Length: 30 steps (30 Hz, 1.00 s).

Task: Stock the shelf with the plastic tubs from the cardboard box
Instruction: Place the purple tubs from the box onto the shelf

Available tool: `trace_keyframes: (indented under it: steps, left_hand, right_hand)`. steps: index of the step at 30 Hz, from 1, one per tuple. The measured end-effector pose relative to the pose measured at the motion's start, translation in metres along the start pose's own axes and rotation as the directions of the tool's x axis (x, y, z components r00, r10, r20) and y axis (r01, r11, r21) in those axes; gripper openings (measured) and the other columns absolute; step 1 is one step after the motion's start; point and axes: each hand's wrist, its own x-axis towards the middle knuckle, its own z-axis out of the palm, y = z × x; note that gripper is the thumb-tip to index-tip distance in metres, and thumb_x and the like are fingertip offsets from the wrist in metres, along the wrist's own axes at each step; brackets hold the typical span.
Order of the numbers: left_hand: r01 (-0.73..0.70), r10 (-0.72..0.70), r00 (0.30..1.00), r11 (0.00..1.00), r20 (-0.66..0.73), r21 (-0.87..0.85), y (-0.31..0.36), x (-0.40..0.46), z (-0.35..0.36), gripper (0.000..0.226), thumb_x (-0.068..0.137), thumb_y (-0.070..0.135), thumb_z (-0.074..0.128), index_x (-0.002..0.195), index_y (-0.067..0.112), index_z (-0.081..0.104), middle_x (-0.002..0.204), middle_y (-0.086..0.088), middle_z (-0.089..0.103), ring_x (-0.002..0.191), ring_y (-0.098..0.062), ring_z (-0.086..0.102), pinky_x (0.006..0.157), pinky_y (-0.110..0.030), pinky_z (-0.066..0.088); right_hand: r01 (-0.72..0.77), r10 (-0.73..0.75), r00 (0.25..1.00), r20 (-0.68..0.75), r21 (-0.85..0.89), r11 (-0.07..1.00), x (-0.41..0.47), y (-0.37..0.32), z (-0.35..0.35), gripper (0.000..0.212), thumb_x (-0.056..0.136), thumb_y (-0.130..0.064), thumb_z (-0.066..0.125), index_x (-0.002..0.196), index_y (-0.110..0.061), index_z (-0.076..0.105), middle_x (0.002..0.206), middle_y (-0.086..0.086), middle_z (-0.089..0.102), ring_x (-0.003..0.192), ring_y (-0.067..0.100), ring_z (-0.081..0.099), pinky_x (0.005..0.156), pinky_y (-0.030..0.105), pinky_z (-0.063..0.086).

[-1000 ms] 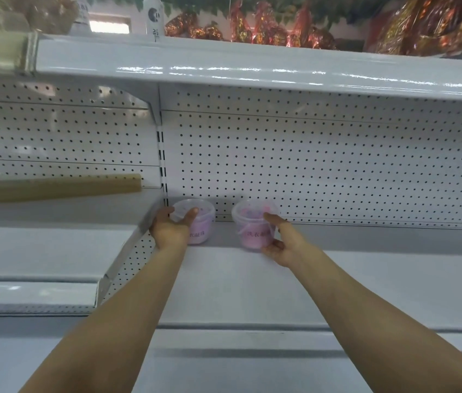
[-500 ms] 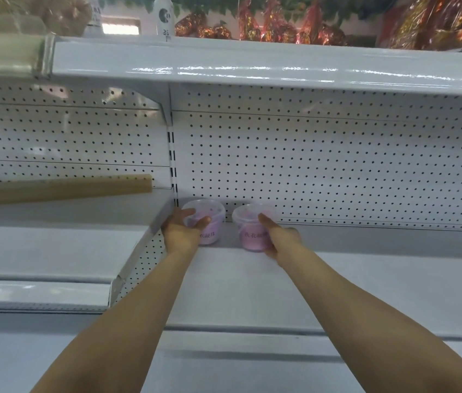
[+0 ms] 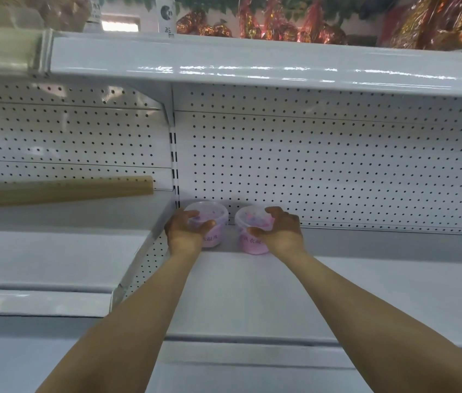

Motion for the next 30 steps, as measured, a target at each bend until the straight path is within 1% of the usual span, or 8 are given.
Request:
trace_keyframes:
  steps: [2, 3, 6, 10, 15, 22, 24, 30]
  left_hand:
    - [-0.040, 0.044, 0.998, 0.997, -0.050, 0.072, -0.003, 0.004, -0.001, 0.029, 0.081, 0.001, 0.068, 0.109, -0.003, 0.060, 0.102, -0.006, 0.061, 0.087, -0.028, 0.059, 0.053, -0.024, 0.055]
    - [-0.081, 0.090, 0.995, 0.982, -0.048, 0.172, -0.003, 0.004, -0.002, 0.029, 0.081, 0.001, 0.067, 0.109, -0.003, 0.061, 0.100, -0.005, 0.060, 0.090, -0.030, 0.058, 0.055, -0.025, 0.056]
    - [-0.135, 0.148, 0.989, 0.951, -0.026, 0.277, -0.009, 0.007, 0.000, 0.032, 0.073, 0.030, 0.081, 0.098, 0.031, 0.060, 0.120, -0.005, 0.063, 0.113, -0.024, 0.057, 0.092, -0.028, 0.050]
    - [0.005, 0.011, 0.999, 0.950, -0.050, 0.311, -0.003, 0.016, 0.004, 0.036, 0.072, 0.034, 0.081, 0.099, 0.023, 0.060, 0.118, -0.002, 0.064, 0.106, -0.019, 0.060, 0.079, -0.020, 0.041]
    - [0.033, -0.013, 0.998, 0.932, -0.058, 0.361, 0.002, 0.019, 0.005, 0.046, 0.069, 0.042, 0.080, 0.109, 0.024, 0.065, 0.115, -0.003, 0.065, 0.104, -0.021, 0.062, 0.075, -0.020, 0.042]
    - [-0.081, 0.080, 0.996, 0.868, 0.023, 0.490, 0.034, -0.001, 0.018, 0.052, 0.072, 0.051, 0.069, 0.118, 0.027, 0.060, 0.134, -0.004, 0.055, 0.124, -0.026, 0.049, 0.102, -0.036, 0.040]
    - [-0.139, 0.128, 0.990, 0.852, 0.056, 0.505, 0.053, -0.019, 0.030, 0.048, 0.068, 0.048, 0.064, 0.111, 0.026, 0.063, 0.123, -0.003, 0.061, 0.113, -0.025, 0.056, 0.093, -0.035, 0.047]
    - [-0.298, 0.267, 0.954, 0.895, 0.139, 0.330, 0.106, -0.108, 0.081, 0.049, 0.074, 0.030, 0.080, 0.118, 0.019, 0.063, 0.130, -0.007, 0.051, 0.122, -0.025, 0.044, 0.094, -0.028, 0.040]
  right_hand:
    - [0.003, -0.004, 1.000, -0.004, -0.041, 0.999, 0.004, -0.002, 0.002, 0.075, 0.074, -0.054, 0.076, 0.137, -0.025, 0.048, 0.122, -0.001, 0.059, 0.126, 0.022, 0.038, 0.080, 0.028, 0.037]
    - [0.007, -0.007, 1.000, -0.002, -0.060, 0.998, 0.006, -0.004, 0.003, 0.076, 0.074, -0.055, 0.075, 0.138, -0.025, 0.047, 0.121, -0.001, 0.058, 0.126, 0.022, 0.037, 0.080, 0.028, 0.036]
    - [-0.001, 0.001, 1.000, 0.002, -0.079, 0.997, 0.011, -0.009, 0.007, 0.076, 0.076, -0.053, 0.074, 0.138, -0.022, 0.045, 0.122, 0.001, 0.057, 0.126, 0.023, 0.037, 0.080, 0.030, 0.036]
    - [-0.008, 0.008, 1.000, 0.004, -0.094, 0.996, 0.019, -0.017, 0.010, 0.077, 0.076, -0.052, 0.074, 0.139, -0.021, 0.044, 0.128, 0.003, 0.054, 0.128, 0.025, 0.034, 0.091, 0.035, 0.041]
    - [0.019, -0.015, 1.000, 0.025, -0.180, 0.984, 0.019, -0.021, 0.011, 0.076, 0.080, -0.056, 0.069, 0.141, -0.019, 0.041, 0.131, 0.004, 0.053, 0.131, 0.025, 0.033, 0.093, 0.039, 0.045]
    - [0.093, -0.102, 0.995, -0.015, -0.302, 0.949, 0.006, -0.016, -0.036, 0.076, 0.082, -0.052, 0.071, 0.144, -0.021, 0.039, 0.141, 0.004, 0.048, 0.137, 0.023, 0.034, 0.101, 0.039, 0.041]
    - [0.105, -0.124, 0.991, -0.041, -0.310, 0.945, -0.004, -0.008, -0.061, 0.075, 0.083, -0.051, 0.071, 0.144, -0.020, 0.039, 0.142, 0.004, 0.047, 0.137, 0.023, 0.034, 0.103, 0.039, 0.041]
    - [0.067, -0.133, 0.977, -0.169, -0.345, 0.936, -0.061, 0.042, -0.161, 0.074, 0.085, -0.049, 0.071, 0.144, -0.016, 0.041, 0.138, 0.009, 0.049, 0.132, 0.027, 0.039, 0.099, 0.042, 0.046]
